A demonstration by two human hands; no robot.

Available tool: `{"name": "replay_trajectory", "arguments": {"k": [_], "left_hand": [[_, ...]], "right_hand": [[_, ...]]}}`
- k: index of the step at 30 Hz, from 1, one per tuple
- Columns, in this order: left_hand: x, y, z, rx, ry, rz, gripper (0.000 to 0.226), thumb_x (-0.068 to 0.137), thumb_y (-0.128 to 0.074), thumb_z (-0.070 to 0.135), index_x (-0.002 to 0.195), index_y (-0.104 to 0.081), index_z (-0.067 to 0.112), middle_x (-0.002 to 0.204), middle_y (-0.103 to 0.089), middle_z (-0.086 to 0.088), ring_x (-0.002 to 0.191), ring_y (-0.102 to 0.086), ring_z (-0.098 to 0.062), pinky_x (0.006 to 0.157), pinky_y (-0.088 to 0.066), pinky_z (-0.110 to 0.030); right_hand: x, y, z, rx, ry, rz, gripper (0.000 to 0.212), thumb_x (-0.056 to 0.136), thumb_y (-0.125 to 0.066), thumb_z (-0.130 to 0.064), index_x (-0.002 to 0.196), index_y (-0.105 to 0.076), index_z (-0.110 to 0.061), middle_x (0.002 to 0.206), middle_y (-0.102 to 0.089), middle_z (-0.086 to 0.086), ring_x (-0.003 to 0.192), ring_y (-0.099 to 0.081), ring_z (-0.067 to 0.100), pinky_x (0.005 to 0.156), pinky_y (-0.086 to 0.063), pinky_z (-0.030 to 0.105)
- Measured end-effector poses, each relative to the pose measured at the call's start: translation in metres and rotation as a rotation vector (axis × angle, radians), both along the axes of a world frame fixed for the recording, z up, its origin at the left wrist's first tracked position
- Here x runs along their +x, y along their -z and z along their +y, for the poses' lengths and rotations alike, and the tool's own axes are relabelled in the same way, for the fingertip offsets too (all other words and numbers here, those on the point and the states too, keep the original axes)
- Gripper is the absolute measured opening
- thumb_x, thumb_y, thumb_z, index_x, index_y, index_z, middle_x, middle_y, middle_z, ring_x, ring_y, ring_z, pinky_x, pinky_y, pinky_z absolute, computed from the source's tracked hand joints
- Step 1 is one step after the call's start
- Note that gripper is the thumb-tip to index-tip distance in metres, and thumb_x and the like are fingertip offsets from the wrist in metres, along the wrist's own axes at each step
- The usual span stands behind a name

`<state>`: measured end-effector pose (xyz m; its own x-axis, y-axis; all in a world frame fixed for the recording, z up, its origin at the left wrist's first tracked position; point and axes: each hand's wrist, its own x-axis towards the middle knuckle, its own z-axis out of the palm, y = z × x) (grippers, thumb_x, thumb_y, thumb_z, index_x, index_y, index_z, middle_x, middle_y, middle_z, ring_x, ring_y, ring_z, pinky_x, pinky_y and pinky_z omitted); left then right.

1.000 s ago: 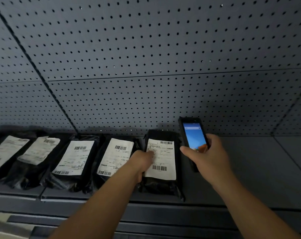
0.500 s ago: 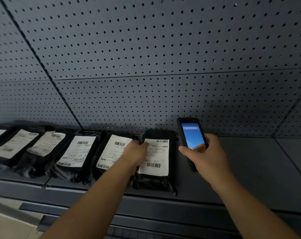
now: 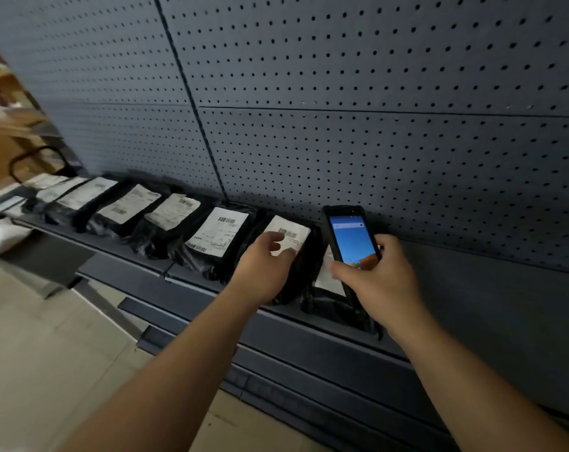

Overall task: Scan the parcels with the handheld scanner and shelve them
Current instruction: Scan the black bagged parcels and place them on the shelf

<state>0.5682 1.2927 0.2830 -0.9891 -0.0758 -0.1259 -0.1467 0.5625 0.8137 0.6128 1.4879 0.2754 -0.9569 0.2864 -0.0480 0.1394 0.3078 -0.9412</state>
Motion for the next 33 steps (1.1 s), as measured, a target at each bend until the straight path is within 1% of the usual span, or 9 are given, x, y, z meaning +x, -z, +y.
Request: {"name": "replay_trajectory", "arguments": {"k": [3,7,12,15,20,22,25,30,33], "left_hand": [[0.010,-0.004,-0.037,-0.013,-0.044,0.083,0.045,0.104,-0.058,0.037,0.148,-0.051,0.027,0.137,-0.059,0.007,0.108,-0.064,-0.012,0.084,-0.049,-0.031],[0.018,-0.010,-0.102,-0.077,-0.119,0.146,0.044,0.105,-0.058,0.033,0.147,-0.052,0.021,0.130,-0.060,0.005,0.089,-0.061,-0.001,0.080,-0.048,-0.029],[0.036,-0.010,-0.207,-0.131,-0.216,0.158,0.049,0.104,-0.058,0.036,0.149,-0.050,0.021,0.134,-0.059,0.003,0.105,-0.064,-0.014,0.085,-0.050,-0.031],[0.049,-0.003,-0.277,-0.135,-0.297,0.149,0.048,0.104,-0.057,0.041,0.149,-0.049,0.025,0.141,-0.054,0.003,0.104,-0.065,-0.015,0.083,-0.062,-0.044],[0.087,0.008,-0.383,-0.153,-0.457,0.151,0.044,0.104,-0.056,0.037,0.147,-0.051,0.027,0.145,-0.054,0.004,0.115,-0.058,-0.012,0.098,-0.057,-0.041],[0.105,0.013,-0.421,-0.182,-0.518,0.145,0.044,0.104,-0.057,0.035,0.147,-0.051,0.027,0.144,-0.054,0.004,0.113,-0.057,-0.012,0.103,-0.052,-0.038],[0.130,0.021,-0.474,-0.243,-0.611,0.112,0.045,0.104,-0.057,0.032,0.148,-0.050,0.024,0.144,-0.051,0.001,0.126,-0.056,-0.019,0.109,-0.045,-0.037],[0.157,0.033,-0.544,-0.316,-0.727,0.008,0.047,0.105,-0.053,0.039,0.150,-0.044,0.027,0.151,-0.045,0.003,0.120,-0.060,-0.024,0.102,-0.050,-0.040],[0.161,0.045,-0.584,-0.345,-0.773,-0.052,0.049,0.105,-0.052,0.041,0.151,-0.043,0.027,0.153,-0.044,0.003,0.126,-0.057,-0.024,0.103,-0.050,-0.040]], "right_hand": [[-0.002,-0.008,-0.035,0.034,-0.072,0.010,0.075,0.073,-0.091,-0.046,0.131,-0.046,-0.030,0.102,-0.061,-0.008,0.091,-0.061,0.007,0.073,-0.050,0.030],[-0.008,-0.016,-0.098,0.065,-0.162,0.028,0.071,0.070,-0.091,-0.050,0.123,-0.046,-0.034,0.099,-0.064,-0.007,0.089,-0.063,0.009,0.074,-0.050,0.033],[-0.015,-0.020,-0.200,0.087,-0.285,0.034,0.068,0.070,-0.090,-0.049,0.120,-0.047,-0.034,0.098,-0.066,-0.006,0.088,-0.064,0.010,0.072,-0.048,0.032],[-0.015,-0.014,-0.267,0.100,-0.366,0.031,0.067,0.070,-0.091,-0.047,0.119,-0.048,-0.031,0.098,-0.066,-0.005,0.087,-0.064,0.010,0.068,-0.046,0.031],[-0.010,-0.003,-0.374,0.099,-0.542,-0.005,0.072,0.072,-0.093,-0.045,0.125,-0.046,-0.029,0.101,-0.065,-0.003,0.089,-0.064,0.013,0.071,-0.049,0.031],[-0.006,0.003,-0.414,0.100,-0.598,-0.011,0.070,0.071,-0.094,-0.043,0.122,-0.048,-0.028,0.102,-0.066,-0.002,0.089,-0.065,0.013,0.070,-0.050,0.031],[-0.002,0.010,-0.471,0.118,-0.690,-0.027,0.063,0.070,-0.094,-0.041,0.115,-0.052,-0.030,0.100,-0.067,-0.002,0.087,-0.067,0.013,0.069,-0.054,0.032],[-0.006,0.015,-0.556,0.170,-0.844,-0.039,0.063,0.072,-0.093,-0.041,0.117,-0.051,-0.028,0.101,-0.065,-0.005,0.085,-0.063,0.006,0.066,-0.048,0.028],[-0.017,0.023,-0.607,0.211,-0.917,-0.058,0.068,0.072,-0.093,-0.044,0.123,-0.050,-0.027,0.100,-0.063,-0.006,0.086,-0.061,0.007,0.067,-0.049,0.029]]}}
